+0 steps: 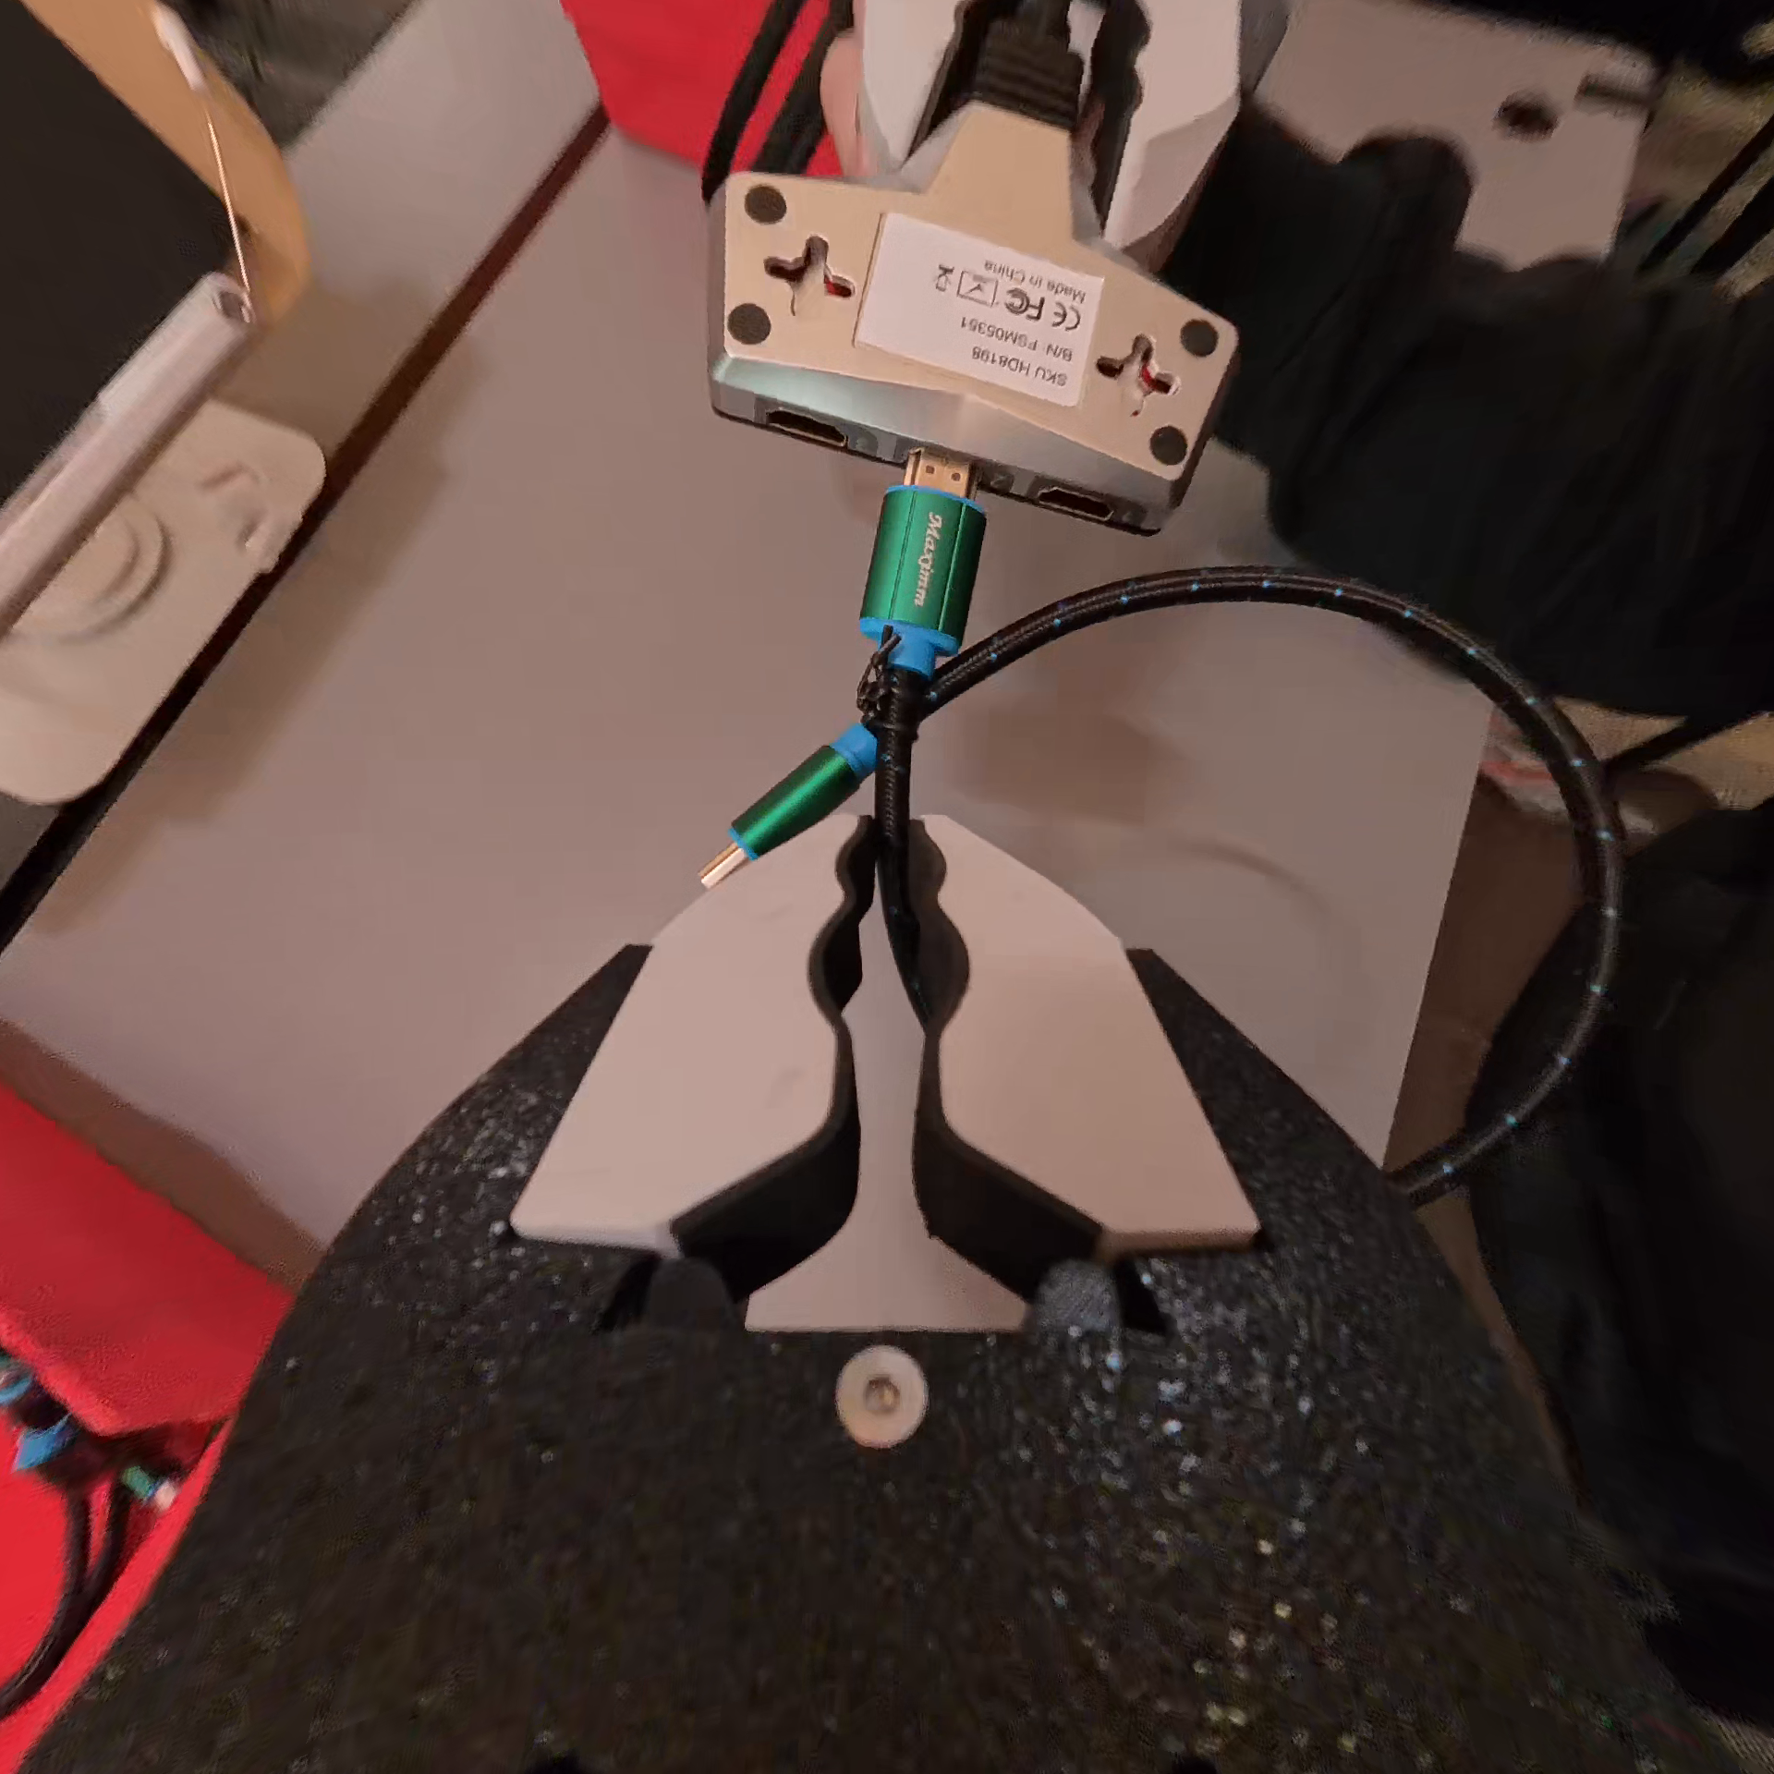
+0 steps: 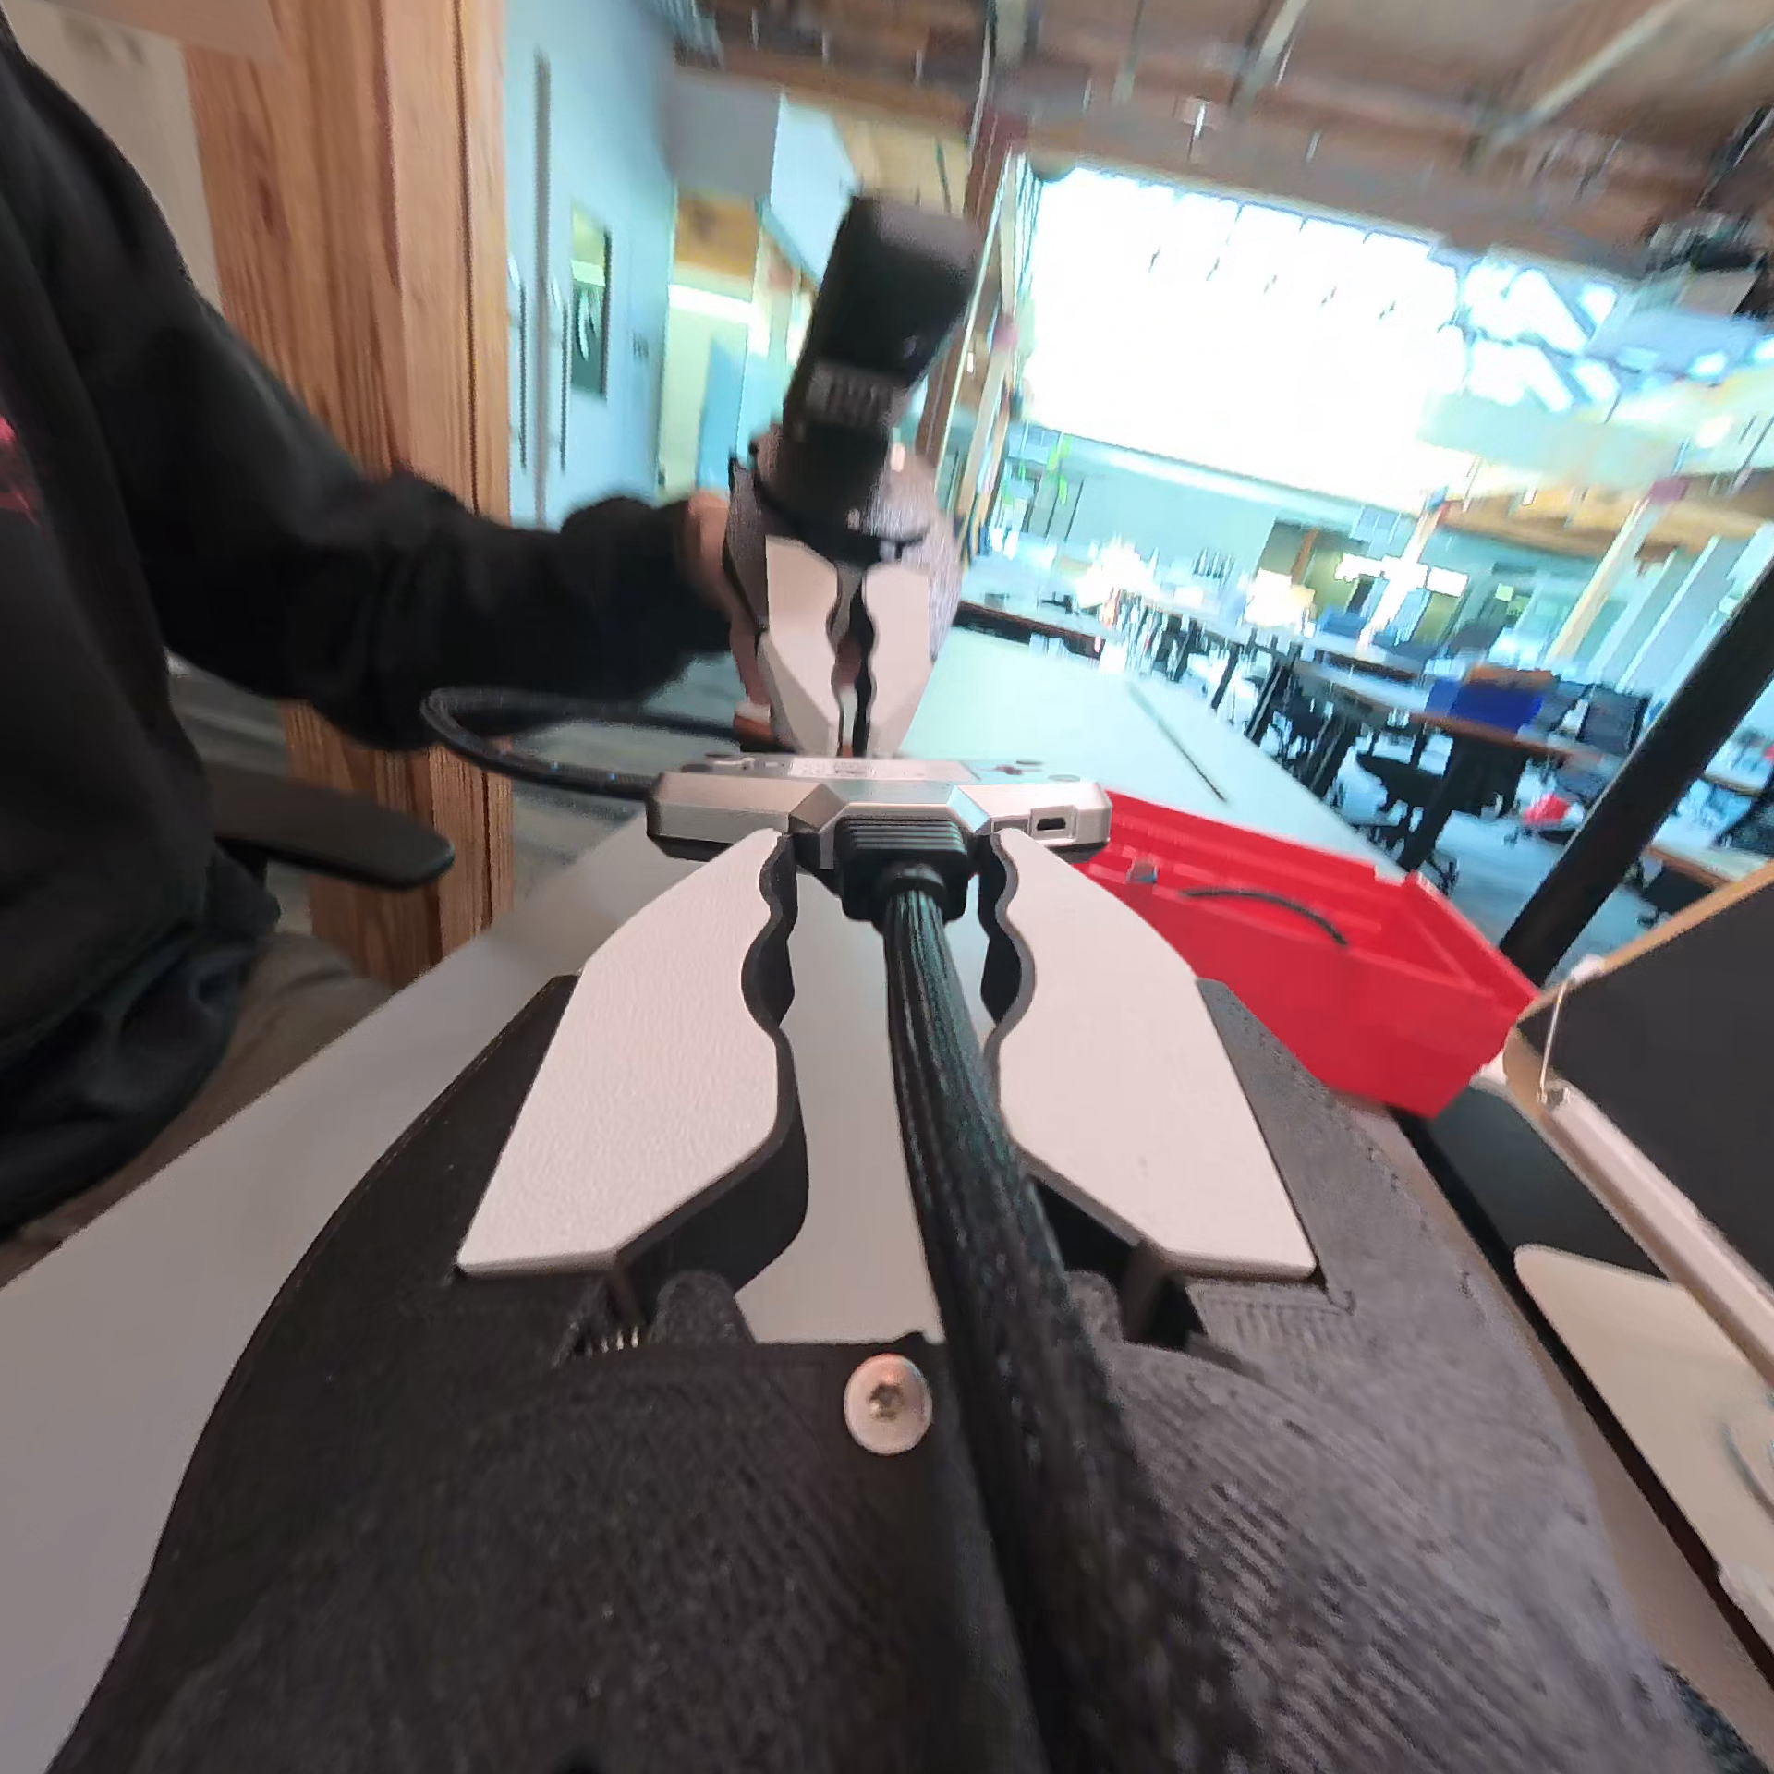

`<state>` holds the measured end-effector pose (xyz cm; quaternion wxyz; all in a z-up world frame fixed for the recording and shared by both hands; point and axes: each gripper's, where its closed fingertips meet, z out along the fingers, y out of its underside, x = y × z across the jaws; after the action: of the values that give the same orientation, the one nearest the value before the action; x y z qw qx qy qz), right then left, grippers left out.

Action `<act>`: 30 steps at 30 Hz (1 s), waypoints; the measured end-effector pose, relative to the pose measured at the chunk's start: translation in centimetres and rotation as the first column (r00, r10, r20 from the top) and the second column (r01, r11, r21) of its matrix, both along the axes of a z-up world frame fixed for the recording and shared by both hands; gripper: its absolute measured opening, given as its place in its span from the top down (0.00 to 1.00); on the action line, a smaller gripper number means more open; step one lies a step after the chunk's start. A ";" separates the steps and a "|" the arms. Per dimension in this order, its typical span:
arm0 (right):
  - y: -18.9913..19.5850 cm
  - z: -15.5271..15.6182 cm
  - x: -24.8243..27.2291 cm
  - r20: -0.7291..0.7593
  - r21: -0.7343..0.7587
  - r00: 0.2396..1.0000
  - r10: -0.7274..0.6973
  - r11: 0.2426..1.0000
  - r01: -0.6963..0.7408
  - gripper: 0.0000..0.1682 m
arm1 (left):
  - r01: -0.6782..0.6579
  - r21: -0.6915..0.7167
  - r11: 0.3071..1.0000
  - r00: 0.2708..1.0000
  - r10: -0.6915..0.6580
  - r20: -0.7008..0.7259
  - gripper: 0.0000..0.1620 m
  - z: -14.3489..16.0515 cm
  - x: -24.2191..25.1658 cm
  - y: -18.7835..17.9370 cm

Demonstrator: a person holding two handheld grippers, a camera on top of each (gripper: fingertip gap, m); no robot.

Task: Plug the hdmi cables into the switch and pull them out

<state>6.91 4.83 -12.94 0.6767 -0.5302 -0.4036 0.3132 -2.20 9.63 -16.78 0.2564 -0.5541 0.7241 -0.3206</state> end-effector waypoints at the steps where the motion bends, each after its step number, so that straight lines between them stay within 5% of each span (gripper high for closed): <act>1: 0.0 0.4 0.1 -0.017 0.011 1.000 0.000 1.000 0.001 0.78 | 0.003 -0.009 1.000 0.999 -0.003 0.049 0.97 0.3 0.2 -0.1; 8: -0.2 0.6 0.2 -0.017 0.032 1.000 -0.005 0.999 0.005 0.78 | 0.003 0.083 0.997 0.980 -0.019 0.197 0.96 -0.5 0.8 -0.2; 16: 0.1 0.2 0.1 0.003 0.025 1.000 -0.016 1.000 0.016 0.78 | -0.030 0.010 0.999 0.971 0.027 0.237 0.93 -1.5 1.0 0.3; 24: -0.1 0.4 0.3 -0.029 0.036 1.000 -0.004 0.999 0.005 0.78 | 0.002 -0.069 0.998 0.922 0.024 0.386 0.88 0.9 1.9 -0.9; 30: -0.3 0.3 0.2 -0.037 0.039 0.999 0.020 0.999 -0.018 0.78 | -0.019 0.011 1.000 0.925 0.013 0.381 0.81 0.8 2.9 -0.8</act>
<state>7.06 4.51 -12.66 0.6912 -0.5072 -0.4018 0.3217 0.71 8.80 -16.02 0.3987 -0.4854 0.6585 -0.4145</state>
